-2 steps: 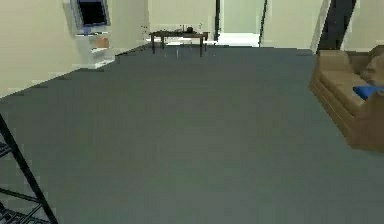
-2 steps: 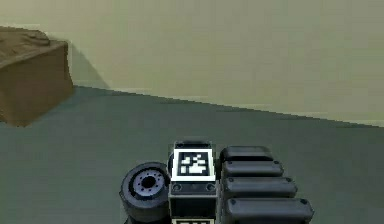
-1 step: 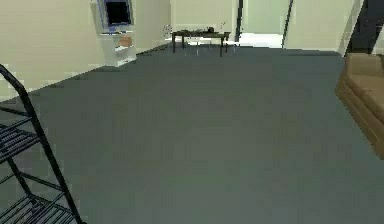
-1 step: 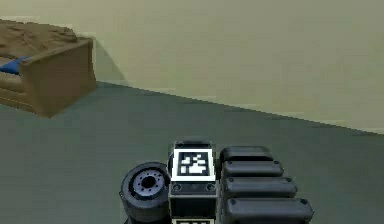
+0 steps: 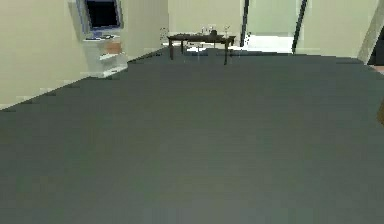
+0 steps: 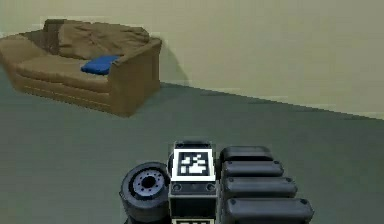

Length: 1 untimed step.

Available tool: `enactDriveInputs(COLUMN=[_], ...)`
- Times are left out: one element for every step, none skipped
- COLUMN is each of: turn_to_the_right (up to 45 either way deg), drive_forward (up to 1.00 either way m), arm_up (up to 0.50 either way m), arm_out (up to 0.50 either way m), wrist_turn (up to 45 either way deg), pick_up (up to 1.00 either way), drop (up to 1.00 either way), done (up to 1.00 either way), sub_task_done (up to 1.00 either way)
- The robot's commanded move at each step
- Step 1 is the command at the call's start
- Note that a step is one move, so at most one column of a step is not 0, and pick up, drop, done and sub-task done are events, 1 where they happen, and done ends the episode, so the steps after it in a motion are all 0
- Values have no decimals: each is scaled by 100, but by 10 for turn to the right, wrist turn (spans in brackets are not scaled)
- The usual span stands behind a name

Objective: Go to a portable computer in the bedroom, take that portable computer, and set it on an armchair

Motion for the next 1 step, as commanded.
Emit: enactDriveInputs(turn_to_the_right=[-240], drive_forward=[0], arm_up=[0], arm_out=[0], wrist_turn=[0], pick_up=[0], drop=[0], done=[0], sub_task_done=[0])
